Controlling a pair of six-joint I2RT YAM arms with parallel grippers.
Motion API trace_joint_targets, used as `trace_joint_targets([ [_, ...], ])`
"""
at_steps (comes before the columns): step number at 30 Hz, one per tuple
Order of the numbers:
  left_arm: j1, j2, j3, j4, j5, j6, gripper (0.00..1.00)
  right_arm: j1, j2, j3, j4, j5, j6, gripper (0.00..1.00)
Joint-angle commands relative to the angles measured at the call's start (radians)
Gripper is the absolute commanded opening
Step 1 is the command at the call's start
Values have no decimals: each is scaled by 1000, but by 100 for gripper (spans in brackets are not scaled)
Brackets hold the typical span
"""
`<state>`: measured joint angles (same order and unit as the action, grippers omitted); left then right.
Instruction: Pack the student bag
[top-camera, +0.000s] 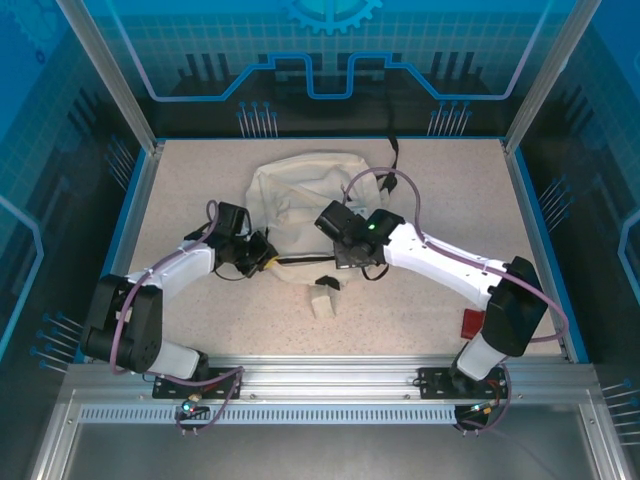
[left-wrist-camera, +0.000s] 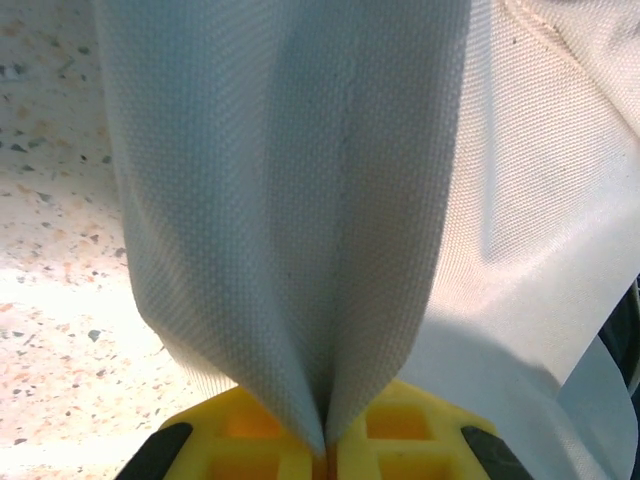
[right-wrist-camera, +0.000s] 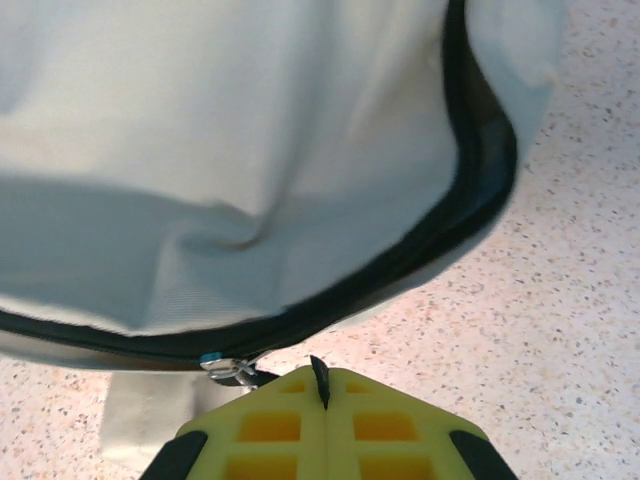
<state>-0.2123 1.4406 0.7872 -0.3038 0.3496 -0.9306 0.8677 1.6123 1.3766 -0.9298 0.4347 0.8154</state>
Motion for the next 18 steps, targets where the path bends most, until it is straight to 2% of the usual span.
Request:
trace_joint_targets([
  [1, 48, -29, 40, -82, -118, 60, 0, -18, -40, -12, -38, 22, -11, 0],
  [5, 92, -44, 62, -121, -143, 104, 0, -18, -17, -2, 51, -120, -103, 0],
  [7, 130, -55, 70, -142, -149, 132, 0, -17, 1, -1, 121, -234, -153, 0],
  [12, 212, -54, 110, -173, -138, 217, 0, -8, 85, 49, 240, -446, -198, 0],
  [18, 268, 33, 222, -186, -129, 319, 0, 17, 231, 172, 311, -545, -219, 0],
])
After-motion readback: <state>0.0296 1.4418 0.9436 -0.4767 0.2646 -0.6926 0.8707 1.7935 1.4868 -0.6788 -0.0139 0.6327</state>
